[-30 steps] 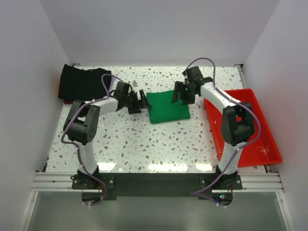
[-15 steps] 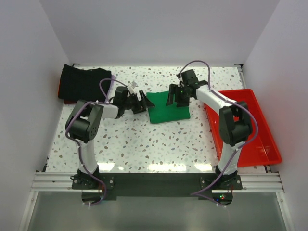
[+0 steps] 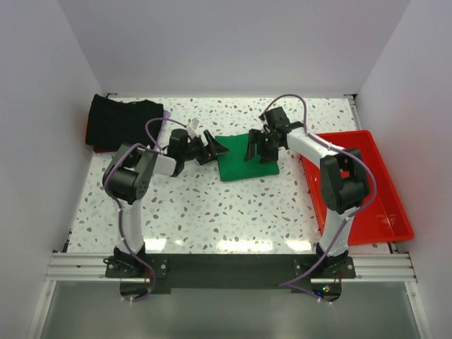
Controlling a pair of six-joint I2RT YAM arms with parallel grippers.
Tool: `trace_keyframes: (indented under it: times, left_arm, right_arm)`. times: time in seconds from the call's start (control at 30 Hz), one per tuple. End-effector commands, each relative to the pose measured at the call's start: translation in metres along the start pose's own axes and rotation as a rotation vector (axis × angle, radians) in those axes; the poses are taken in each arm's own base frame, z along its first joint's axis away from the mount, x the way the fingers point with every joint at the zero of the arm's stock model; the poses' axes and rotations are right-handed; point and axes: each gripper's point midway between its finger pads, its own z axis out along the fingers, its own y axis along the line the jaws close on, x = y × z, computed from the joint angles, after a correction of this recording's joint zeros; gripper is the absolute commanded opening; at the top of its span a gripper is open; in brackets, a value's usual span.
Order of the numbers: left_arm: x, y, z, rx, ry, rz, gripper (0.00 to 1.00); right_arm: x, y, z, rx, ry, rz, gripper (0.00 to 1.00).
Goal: Fold and stack the t-shirts
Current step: Neatly place the folded tshirt to the corner
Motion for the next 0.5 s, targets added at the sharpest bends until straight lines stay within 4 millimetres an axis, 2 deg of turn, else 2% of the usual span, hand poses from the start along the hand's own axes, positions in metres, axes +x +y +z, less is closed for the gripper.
trace_keyframes:
  times: [0.0,0.17,0.47]
  left_arm:
    - [0.013,0.030,0.005,-0.073,-0.002,-0.054,0.84]
    - [0.012,0.027,0.015,-0.068,-0.004,-0.050,0.83]
    - [0.026,0.021,0.028,-0.065,0.024,-0.058,0.79]
  right_arm:
    - [-0.003,0.004,0.002,-0.029,-0.010,-0.007,0.69]
    - [-0.001,0.004,0.005,-0.033,-0.001,-0.003,0.69]
    - [0.002,0.003,0.007,-0.032,0.010,-0.002,0.69]
